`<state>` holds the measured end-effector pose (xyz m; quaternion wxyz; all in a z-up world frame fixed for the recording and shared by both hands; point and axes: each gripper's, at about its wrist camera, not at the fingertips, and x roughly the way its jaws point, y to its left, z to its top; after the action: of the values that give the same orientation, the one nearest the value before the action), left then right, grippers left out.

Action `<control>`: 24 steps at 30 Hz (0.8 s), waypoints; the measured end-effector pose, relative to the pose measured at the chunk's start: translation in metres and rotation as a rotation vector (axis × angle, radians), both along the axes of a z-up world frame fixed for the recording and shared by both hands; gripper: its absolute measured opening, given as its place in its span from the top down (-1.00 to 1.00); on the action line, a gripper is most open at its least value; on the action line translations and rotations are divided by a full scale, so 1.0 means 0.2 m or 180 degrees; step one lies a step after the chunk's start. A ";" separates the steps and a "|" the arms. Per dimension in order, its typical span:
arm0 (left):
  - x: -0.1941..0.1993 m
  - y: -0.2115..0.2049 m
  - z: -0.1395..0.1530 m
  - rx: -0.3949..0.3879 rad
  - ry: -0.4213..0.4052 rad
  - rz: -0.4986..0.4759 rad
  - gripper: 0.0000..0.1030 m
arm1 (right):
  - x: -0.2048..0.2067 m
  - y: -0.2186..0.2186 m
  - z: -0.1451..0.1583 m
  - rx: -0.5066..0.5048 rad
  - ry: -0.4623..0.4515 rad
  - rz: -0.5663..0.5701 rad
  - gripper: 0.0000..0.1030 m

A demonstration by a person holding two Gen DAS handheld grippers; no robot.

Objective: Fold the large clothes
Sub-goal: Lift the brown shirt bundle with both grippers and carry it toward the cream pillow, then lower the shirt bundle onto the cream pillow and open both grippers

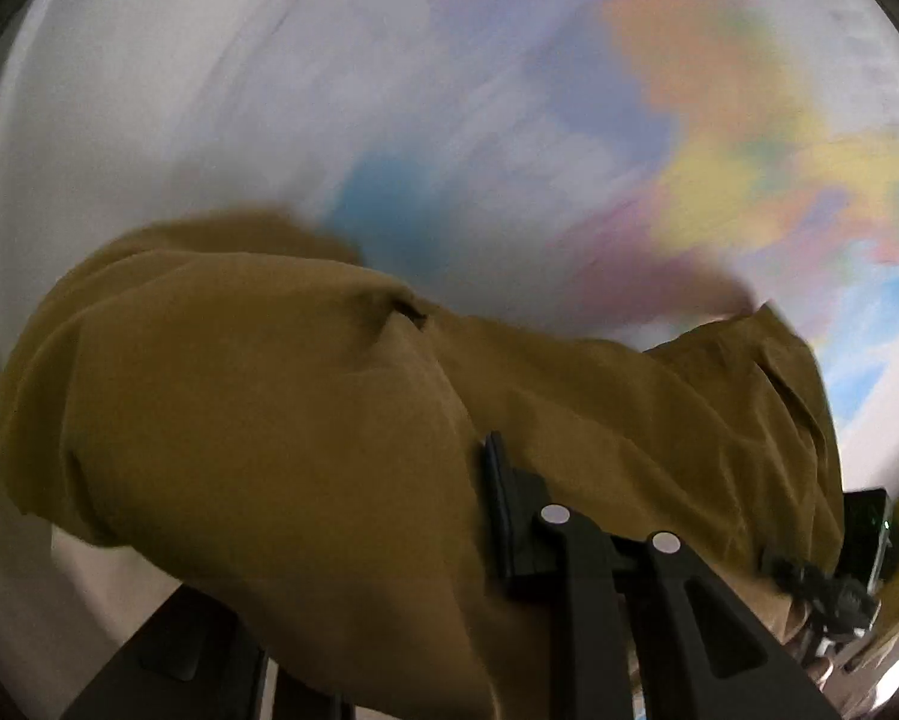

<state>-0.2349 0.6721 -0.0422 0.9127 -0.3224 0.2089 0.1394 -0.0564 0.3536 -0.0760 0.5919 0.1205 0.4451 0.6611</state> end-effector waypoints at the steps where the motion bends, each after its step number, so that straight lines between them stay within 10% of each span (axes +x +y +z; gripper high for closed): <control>1: -0.01 0.05 -0.18 -0.0225 0.0213 0.0033 0.61 | -0.01 0.02 -0.09 -0.0130 0.0121 0.0042 0.56; 5: -0.13 0.09 -0.34 -0.0517 0.0004 0.0098 0.35 | -0.03 -0.06 -0.20 -0.0191 0.0307 0.0106 0.05; 10: -0.12 0.01 -0.25 -0.0197 0.0239 0.0157 0.27 | -0.10 -0.30 -0.05 -0.0391 -0.0229 0.0141 -0.45; 16: -0.19 -0.09 -0.18 0.0010 0.0436 0.0331 -0.03 | -0.03 -0.56 0.12 -0.0524 -0.1228 -0.0535 -0.29; 21: -0.29 -0.18 -0.11 0.0186 0.0495 0.0553 -0.08 | 0.23 -0.45 -0.01 -0.0598 -0.0908 -0.0645 -0.44; 24: -0.36 -0.22 -0.07 0.0219 0.0439 0.0694 -0.09 | 0.29 -0.33 -0.12 -0.0595 -0.0443 -0.0357 0.50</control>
<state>-0.3059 0.6284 -0.0556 0.8861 -0.3013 0.2300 0.2668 0.0019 0.2878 -0.1006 0.6661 0.0433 0.4552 0.5893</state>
